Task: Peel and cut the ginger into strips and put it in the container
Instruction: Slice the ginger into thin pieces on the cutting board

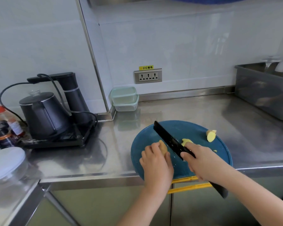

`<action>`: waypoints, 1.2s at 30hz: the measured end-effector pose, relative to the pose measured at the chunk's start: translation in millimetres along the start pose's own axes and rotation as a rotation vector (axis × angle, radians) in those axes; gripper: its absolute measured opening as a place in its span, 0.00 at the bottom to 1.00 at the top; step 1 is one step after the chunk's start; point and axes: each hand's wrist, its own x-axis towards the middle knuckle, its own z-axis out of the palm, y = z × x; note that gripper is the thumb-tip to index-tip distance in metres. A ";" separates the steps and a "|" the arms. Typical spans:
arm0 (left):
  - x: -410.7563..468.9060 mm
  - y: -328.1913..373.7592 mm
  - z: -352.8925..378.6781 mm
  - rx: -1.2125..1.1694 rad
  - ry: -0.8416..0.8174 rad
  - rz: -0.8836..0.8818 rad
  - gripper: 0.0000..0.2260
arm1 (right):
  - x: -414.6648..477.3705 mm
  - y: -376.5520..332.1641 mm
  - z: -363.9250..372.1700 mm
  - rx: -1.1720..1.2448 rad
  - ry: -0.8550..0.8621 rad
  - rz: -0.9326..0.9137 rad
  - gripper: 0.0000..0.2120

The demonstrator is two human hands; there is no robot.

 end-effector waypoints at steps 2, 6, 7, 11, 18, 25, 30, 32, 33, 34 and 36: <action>1.2 1.1 -2.1 -0.027 -0.056 -0.032 0.13 | 7.6 -2.4 -2.2 -0.026 -0.144 0.059 0.05; 4.0 -0.3 -7.6 -0.066 -0.138 -0.032 0.14 | 19.3 -8.3 -7.1 0.100 -0.275 0.180 0.06; 4.5 -0.1 -8.8 -0.073 -0.149 -0.030 0.14 | 22.2 -11.4 -7.6 0.070 -0.260 0.196 0.07; 4.3 0.9 -9.4 -0.145 -0.145 -0.046 0.12 | 23.3 -19.0 2.9 -0.238 -0.135 0.098 0.08; 5.2 3.2 -6.3 -0.164 -0.115 -0.105 0.11 | 11.4 -16.2 22.4 -0.388 -0.010 -0.099 0.03; 5.0 1.2 -7.8 -0.205 -0.107 -0.107 0.09 | 11.1 -11.8 20.0 -0.362 0.037 -0.080 0.06; 5.1 -0.5 -6.0 -0.204 -0.107 -0.102 0.08 | 9.1 -15.5 14.7 -0.325 0.072 -0.048 0.05; 4.9 -0.6 -6.0 -0.193 -0.108 -0.101 0.08 | 8.7 -17.5 12.5 -0.303 0.074 -0.049 0.04; 5.0 -0.5 -6.2 -0.192 -0.108 -0.100 0.08 | 8.3 -18.0 12.1 -0.296 0.072 -0.050 0.04; 5.1 -0.5 -6.0 -0.190 -0.107 -0.098 0.08 | 7.8 -18.4 11.7 -0.289 0.071 -0.049 0.04; 5.2 -0.5 -5.8 -0.184 -0.106 -0.096 0.09 | 6.5 -18.4 11.5 -0.270 0.071 -0.046 0.05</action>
